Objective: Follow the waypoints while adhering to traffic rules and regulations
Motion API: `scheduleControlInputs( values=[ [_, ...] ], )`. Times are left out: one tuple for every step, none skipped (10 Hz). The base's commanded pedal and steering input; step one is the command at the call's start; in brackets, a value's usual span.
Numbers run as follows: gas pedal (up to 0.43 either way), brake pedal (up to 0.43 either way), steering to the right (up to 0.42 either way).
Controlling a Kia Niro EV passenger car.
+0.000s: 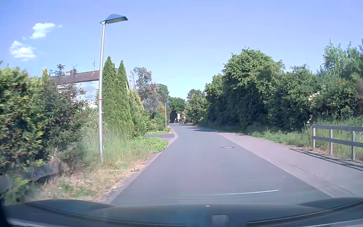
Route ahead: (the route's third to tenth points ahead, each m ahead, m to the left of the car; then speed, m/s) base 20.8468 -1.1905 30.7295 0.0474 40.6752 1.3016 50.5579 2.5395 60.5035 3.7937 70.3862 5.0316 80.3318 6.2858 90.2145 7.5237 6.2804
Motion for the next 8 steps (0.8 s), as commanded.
scheduleControlInputs(
  values=[
    [0.11,0.006,0.04],
    [0.11,0.006,0.042],
    [0.11,0.006,0.043],
    [0.11,0.006,0.043],
    [0.11,0.006,0.042],
    [0.11,0.006,0.04],
    [0.11,0.006,0.037],
    [0.11,0.006,0.031]
  ],
)
